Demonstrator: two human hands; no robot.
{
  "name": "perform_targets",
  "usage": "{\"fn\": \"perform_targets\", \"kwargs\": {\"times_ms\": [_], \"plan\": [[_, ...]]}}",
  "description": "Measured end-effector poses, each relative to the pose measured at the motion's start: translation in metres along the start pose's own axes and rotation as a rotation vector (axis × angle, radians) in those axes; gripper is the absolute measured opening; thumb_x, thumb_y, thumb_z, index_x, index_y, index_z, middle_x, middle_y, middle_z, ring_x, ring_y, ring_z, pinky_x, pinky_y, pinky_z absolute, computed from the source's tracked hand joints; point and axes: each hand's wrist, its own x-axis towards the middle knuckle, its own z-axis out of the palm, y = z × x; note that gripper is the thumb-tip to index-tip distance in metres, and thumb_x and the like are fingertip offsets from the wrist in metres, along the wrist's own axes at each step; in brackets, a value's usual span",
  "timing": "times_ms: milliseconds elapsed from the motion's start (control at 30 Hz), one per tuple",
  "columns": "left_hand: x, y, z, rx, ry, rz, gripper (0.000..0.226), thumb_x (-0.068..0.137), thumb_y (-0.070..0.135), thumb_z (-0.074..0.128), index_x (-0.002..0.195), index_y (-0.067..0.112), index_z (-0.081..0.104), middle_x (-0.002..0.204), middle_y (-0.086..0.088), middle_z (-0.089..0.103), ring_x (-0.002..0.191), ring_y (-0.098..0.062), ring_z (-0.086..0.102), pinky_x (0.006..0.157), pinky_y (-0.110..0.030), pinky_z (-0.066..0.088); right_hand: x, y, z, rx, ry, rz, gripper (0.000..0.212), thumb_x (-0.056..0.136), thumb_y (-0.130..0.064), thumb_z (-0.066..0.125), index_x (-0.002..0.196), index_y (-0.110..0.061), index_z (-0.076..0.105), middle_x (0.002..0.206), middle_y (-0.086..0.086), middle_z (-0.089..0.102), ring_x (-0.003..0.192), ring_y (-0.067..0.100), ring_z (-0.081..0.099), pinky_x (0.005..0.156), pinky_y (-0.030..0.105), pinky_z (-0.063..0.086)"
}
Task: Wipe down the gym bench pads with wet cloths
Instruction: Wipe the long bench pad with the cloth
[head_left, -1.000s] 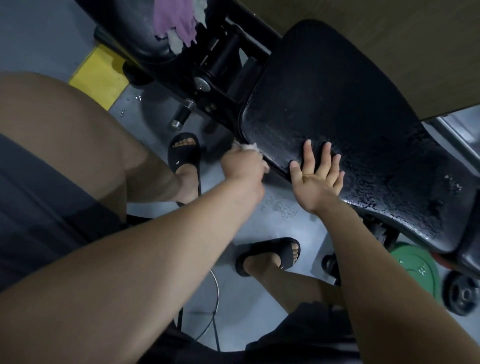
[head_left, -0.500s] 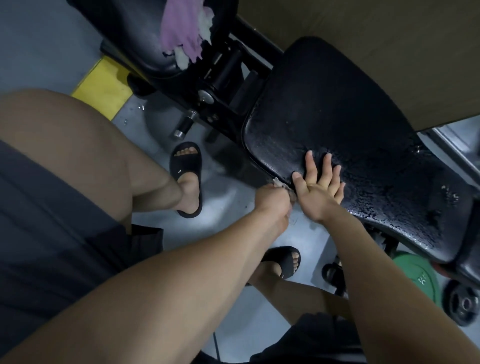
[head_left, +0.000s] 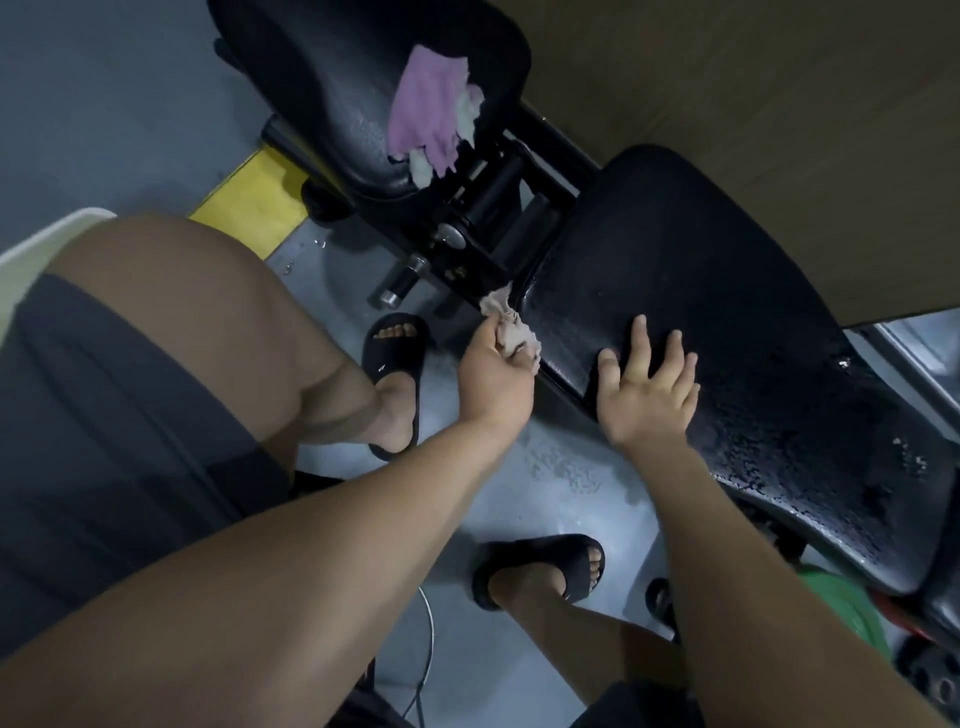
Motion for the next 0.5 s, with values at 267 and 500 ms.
{"fn": "perform_targets", "kwargs": {"times_ms": [267, 500], "plan": [[0.004, 0.044, -0.014, 0.096, 0.057, 0.018, 0.023, 0.073, 0.027, 0.054, 0.091, 0.020, 0.068, 0.098, -0.007, 0.073, 0.087, -0.020, 0.072, 0.081, -0.039, 0.061, 0.002, 0.006, 0.021, -0.034, 0.153, -0.016, 0.062, 0.102, -0.062, 0.022, 0.159, -0.046, 0.005, 0.170, 0.003, -0.003, 0.156, 0.028, -0.009, 0.125, 0.053, -0.003], [0.007, 0.083, -0.029, 0.029, -0.085, -0.085, 0.019, 0.081, 0.000, 0.050, 0.068, 0.007, 0.062, 0.057, -0.001, 0.057, 0.043, -0.009, 0.050, 0.043, -0.018, 0.038, 0.001, 0.008, 0.022, -0.034, 0.168, -0.028, 0.062, 0.102, -0.062, 0.019, 0.159, -0.045, 0.003, 0.170, 0.003, -0.004, 0.156, 0.028, -0.010, 0.125, 0.053, -0.004]]}}
